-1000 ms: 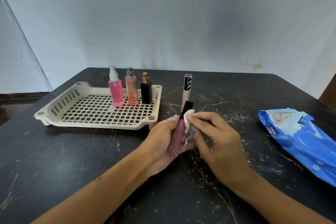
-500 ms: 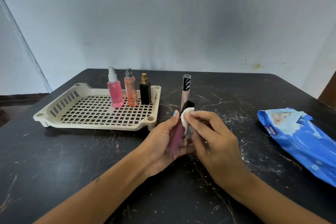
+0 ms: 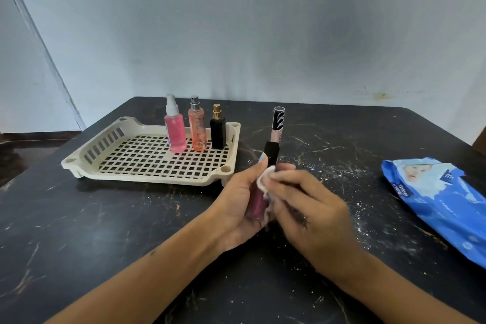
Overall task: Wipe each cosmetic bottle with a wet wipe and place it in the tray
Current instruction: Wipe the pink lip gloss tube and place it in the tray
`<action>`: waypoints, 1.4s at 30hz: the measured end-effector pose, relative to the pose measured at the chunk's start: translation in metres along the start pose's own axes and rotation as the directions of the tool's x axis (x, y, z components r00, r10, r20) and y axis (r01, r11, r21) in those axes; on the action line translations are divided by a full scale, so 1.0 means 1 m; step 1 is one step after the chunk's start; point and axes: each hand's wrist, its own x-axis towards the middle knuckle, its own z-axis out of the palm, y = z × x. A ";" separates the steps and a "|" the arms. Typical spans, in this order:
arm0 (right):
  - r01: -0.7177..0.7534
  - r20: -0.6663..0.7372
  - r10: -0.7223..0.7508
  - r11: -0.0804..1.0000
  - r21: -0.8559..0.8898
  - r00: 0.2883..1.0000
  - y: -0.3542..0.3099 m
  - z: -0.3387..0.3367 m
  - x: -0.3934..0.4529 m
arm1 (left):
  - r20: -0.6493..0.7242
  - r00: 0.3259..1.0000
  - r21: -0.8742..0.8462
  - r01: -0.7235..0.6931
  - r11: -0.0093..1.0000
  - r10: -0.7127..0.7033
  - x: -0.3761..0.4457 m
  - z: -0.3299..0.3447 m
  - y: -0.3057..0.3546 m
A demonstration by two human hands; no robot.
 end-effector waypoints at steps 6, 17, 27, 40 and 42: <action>-0.062 -0.029 0.062 0.998 0.002 0.998 0.001 -0.002 0.004 | 0.012 1.000 -0.037 -0.006 0.999 0.007 -0.004 0.006 0.000; 0.365 0.211 -0.360 0.931 0.015 0.909 -0.010 -0.001 -0.001 | -0.066 0.973 0.038 -0.220 0.975 0.222 -0.011 0.009 0.015; 0.285 0.140 -0.286 0.958 0.032 0.948 -0.002 0.001 -0.001 | -0.079 0.458 0.839 -0.450 0.307 0.886 -0.040 -0.048 0.092; 0.199 0.084 -0.195 0.979 -0.039 0.977 -0.005 0.001 -0.001 | -0.171 0.440 0.953 -0.155 0.262 0.881 -0.033 -0.110 0.090; 0.196 0.091 -0.192 0.980 -0.043 0.977 -0.004 0.001 0.000 | -0.170 0.439 0.959 -0.131 0.250 0.882 -0.031 -0.111 0.090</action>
